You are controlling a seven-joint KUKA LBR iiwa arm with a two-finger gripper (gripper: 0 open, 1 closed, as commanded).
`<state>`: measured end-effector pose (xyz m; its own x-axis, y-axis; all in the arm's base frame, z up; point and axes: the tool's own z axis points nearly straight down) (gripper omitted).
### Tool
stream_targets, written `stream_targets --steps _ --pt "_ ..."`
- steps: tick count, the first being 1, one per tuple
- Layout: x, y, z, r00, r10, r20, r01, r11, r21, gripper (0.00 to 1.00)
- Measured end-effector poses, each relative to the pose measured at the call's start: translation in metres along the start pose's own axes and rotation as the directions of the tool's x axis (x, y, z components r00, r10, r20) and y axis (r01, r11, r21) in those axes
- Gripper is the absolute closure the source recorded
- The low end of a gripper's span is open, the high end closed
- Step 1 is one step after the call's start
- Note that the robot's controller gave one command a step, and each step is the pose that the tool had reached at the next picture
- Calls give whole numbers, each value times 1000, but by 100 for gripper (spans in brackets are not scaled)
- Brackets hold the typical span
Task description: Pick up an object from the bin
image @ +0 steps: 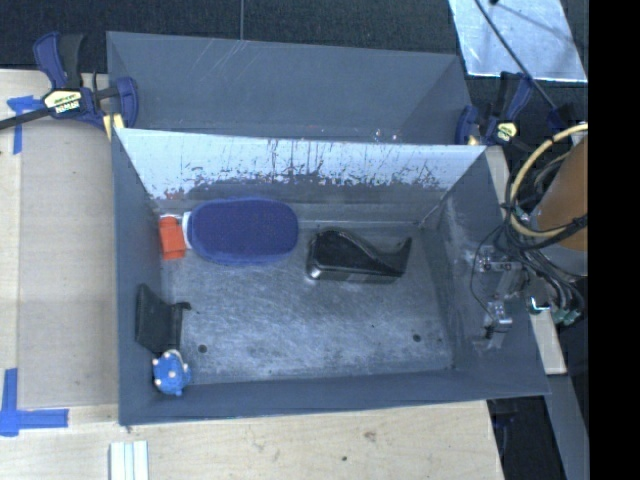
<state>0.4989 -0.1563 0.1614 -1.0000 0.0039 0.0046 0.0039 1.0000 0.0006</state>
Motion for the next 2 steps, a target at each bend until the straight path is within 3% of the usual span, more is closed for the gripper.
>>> stream_targets --steps 1,2 --pt "-64 40 79 1000 26 8 -26 1000 0 0" --pt "-123 118 22 995 -95 17 95 995 0 0"
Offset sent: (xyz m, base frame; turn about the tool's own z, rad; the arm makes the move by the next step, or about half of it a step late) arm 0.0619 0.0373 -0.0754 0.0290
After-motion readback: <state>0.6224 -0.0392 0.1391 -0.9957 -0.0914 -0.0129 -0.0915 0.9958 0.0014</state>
